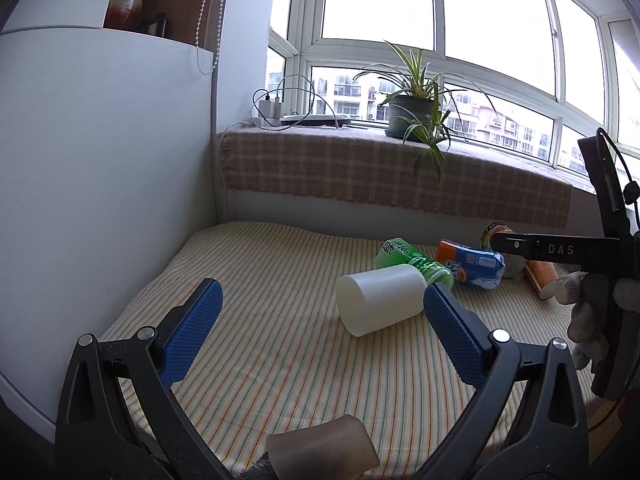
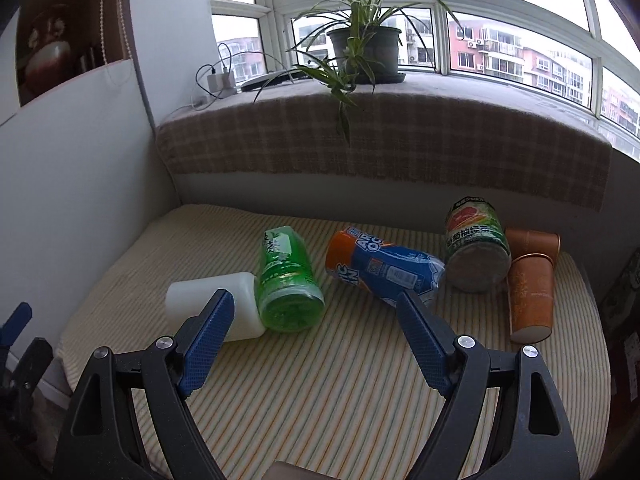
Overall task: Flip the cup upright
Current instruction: 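Reach the right gripper to the green tea bottle and close on it, then lift the green bottle with the right gripper and turn it, then lay the green bottle on its side and open the right gripper, then close the left gripper around the body of the green bottle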
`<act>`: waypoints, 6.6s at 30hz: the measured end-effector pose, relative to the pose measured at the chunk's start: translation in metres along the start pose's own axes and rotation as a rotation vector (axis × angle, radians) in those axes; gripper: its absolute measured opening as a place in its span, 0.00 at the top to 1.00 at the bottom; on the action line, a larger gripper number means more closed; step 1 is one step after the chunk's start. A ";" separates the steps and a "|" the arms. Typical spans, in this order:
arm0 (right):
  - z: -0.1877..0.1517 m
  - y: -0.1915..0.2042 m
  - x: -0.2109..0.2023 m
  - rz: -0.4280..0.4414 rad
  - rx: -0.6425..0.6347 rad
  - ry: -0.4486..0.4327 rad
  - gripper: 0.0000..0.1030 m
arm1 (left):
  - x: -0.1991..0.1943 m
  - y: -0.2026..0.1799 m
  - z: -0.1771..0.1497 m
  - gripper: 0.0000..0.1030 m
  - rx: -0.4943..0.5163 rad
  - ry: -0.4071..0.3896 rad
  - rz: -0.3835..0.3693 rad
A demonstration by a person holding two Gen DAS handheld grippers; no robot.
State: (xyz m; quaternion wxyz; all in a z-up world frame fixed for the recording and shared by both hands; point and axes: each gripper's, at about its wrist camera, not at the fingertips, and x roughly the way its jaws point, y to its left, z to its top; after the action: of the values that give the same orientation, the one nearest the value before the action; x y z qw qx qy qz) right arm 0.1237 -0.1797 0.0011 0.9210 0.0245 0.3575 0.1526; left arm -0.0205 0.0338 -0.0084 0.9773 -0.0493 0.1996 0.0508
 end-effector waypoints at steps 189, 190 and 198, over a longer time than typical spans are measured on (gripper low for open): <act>-0.147 -0.121 -0.074 0.176 0.555 0.108 0.41 | 0.152 -0.129 -0.010 0.45 -0.032 0.649 -0.531; -0.147 -0.121 -0.074 0.175 0.555 0.108 0.41 | 0.148 -0.129 -0.008 0.45 -0.023 0.626 -0.527; -0.146 -0.119 -0.073 0.157 0.539 0.103 0.41 | 0.122 -0.138 -0.003 0.45 0.059 0.497 -0.499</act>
State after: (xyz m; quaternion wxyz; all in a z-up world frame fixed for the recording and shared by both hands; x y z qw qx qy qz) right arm 0.0071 -0.3241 -0.0784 0.8472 0.2882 0.4287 0.1240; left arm 0.1064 -0.0938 -0.0490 0.8822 -0.0789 0.4146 -0.2089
